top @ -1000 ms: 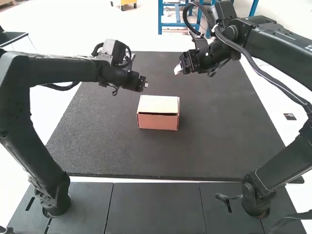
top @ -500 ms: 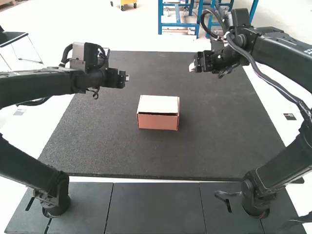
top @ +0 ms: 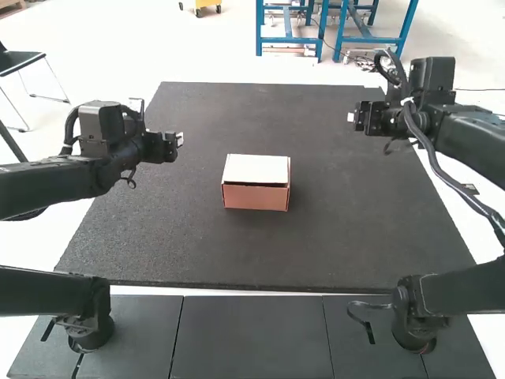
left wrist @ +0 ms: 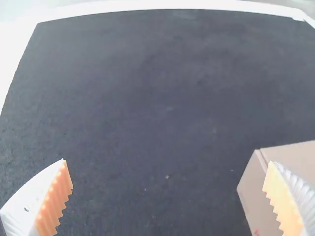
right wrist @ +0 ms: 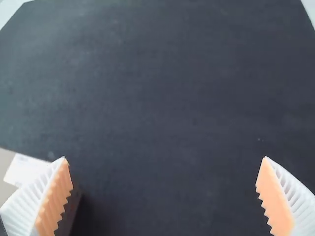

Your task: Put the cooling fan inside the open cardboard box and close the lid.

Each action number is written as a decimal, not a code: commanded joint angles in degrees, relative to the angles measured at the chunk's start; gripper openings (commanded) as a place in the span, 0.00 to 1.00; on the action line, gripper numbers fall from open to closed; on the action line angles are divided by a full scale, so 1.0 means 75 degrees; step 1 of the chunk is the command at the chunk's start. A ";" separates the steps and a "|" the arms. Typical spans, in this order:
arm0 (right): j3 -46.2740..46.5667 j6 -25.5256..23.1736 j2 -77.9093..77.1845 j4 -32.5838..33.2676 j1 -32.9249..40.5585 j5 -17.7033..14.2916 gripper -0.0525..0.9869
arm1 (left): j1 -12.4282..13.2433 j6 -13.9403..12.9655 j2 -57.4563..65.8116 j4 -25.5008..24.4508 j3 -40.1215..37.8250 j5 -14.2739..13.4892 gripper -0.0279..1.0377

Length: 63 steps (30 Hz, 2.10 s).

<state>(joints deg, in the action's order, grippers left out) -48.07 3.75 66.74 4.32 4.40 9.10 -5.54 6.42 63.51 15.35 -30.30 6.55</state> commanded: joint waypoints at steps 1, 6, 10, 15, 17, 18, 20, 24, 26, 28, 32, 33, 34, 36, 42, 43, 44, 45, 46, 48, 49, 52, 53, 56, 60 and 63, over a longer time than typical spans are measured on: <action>0.0703 -0.0043 -0.0309 -0.0599 -0.0107 -0.0218 0.90 | 0.0411 -0.0187 -0.0182 0.0367 0.0279 0.0545 0.89; 0.2074 -0.0230 -0.0684 -0.2111 0.0210 -0.0944 0.91 | 0.0915 -0.0199 -0.0264 0.1105 0.0959 0.1072 0.89; 0.3129 -0.0172 -0.1106 -0.3435 0.0526 -0.1155 0.91 | 0.1102 -0.0176 -0.0452 0.1832 0.1627 0.1119 0.89; 0.3574 -0.0453 -0.1481 -0.3482 0.0573 -0.1226 0.91 | 0.1067 -0.0164 -0.1155 0.2511 0.2459 0.1119 0.89; 0.3738 -0.0465 -0.1774 -0.3482 0.0573 -0.1237 0.91 | 0.1079 -0.0117 -0.1624 0.2582 0.2705 0.1108 0.89; 0.3820 -0.0465 -0.1926 -0.3482 0.0585 -0.1214 0.91 | 0.1079 -0.0105 -0.1881 0.2546 0.2798 0.1119 0.89; 0.4043 -0.0488 -0.2266 -0.3482 0.0596 -0.1226 0.91 | 0.1067 -0.0117 -0.2421 0.2312 0.2998 0.1143 0.89; 0.4465 -0.0500 -0.2957 -0.3412 0.0620 -0.1226 0.92 | 0.1102 -0.0094 -0.3475 0.2066 0.3244 0.1143 0.89; 0.4676 -0.0500 -0.3250 -0.3341 0.0678 -0.1261 0.92 | 0.1114 -0.0105 -0.3909 0.2019 0.3302 0.1272 0.89; 0.4886 -0.0500 -0.3567 -0.3329 0.0714 -0.1272 0.92 | 0.1125 -0.0117 -0.4284 0.1867 0.3361 0.1283 0.89; 0.4992 -0.0617 -0.4199 -0.3271 0.0678 -0.1226 0.92 | 0.1055 -0.0187 -0.4835 0.1925 0.3783 0.1553 0.89; 0.5015 -0.0605 -0.4352 -0.3259 0.0678 -0.1155 0.92 | 0.1043 -0.0199 -0.4940 0.2043 0.3947 0.1588 0.88; 0.5039 -0.0605 -0.4492 -0.3212 0.0678 -0.1132 0.92 | 0.1032 -0.0199 -0.5057 0.2136 0.4052 0.1647 0.88; 0.5097 -0.0617 -0.4750 -0.3177 0.0678 -0.0991 0.92 | 0.0985 -0.0293 -0.5338 0.1914 0.4064 0.1647 0.89; 0.5754 -0.0523 -0.5758 -0.3165 0.0725 -0.0581 0.92 | 0.0797 -0.0328 -0.6440 0.1187 0.4064 0.1635 0.88; 0.5953 -0.0488 -0.5899 -0.3165 0.0725 -0.0593 0.92 | 0.0774 -0.0340 -0.6628 0.1046 0.4064 0.1635 0.88; 0.6058 -0.0465 -0.6016 -0.3165 0.0714 -0.0616 0.92 | 0.0774 -0.0340 -0.6792 0.0918 0.4064 0.1635 0.88; 0.6082 -0.0465 -0.6157 -0.3119 0.0725 -0.0663 0.92 | 0.0797 -0.0351 -0.6967 0.0800 0.4064 0.1635 0.89; 0.6105 -0.0453 -0.6274 -0.3060 0.0725 -0.0733 0.92 | 0.0833 -0.0375 -0.7155 0.0660 0.4064 0.1647 0.89; 0.6222 -0.0301 -0.6567 -0.2884 0.0772 -0.0757 0.92 | 0.0879 -0.0422 -0.7553 0.0226 0.4064 0.1717 0.91; 0.6375 -0.0301 -0.6766 -0.2872 0.0796 -0.0745 0.92 | 0.0879 -0.0433 -0.7788 0.0004 0.4064 0.1729 0.92; 0.6398 -0.0265 -0.7574 -0.2357 0.0737 -0.0663 0.92 | 0.0891 -0.0457 -0.8526 -0.0418 0.4064 0.1729 0.93; 0.6398 -0.0219 -0.7903 -0.1994 0.0725 -0.0511 0.92 | 0.0879 -0.0457 -0.8479 -0.0418 0.4064 0.1729 0.93; 0.6398 -0.0066 -0.8992 -0.1091 0.0585 -0.0042 0.92 | 0.0786 -0.0680 -0.8479 -0.0875 0.4064 0.1729 0.93; 0.6410 0.0180 -0.8887 -0.0880 0.0186 0.0028 0.92 | 0.0797 -0.0691 -0.8479 -0.1110 0.4052 0.1729 0.93; 0.6410 0.0332 -0.8899 -0.0587 0.0174 -0.0522 0.92 | 0.0797 -0.0715 -0.8479 -0.1414 0.4052 0.1717 0.93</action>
<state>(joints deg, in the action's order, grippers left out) -0.21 4.23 0.45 -0.49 6.13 7.25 0.73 2.13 0.40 5.21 -0.32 19.11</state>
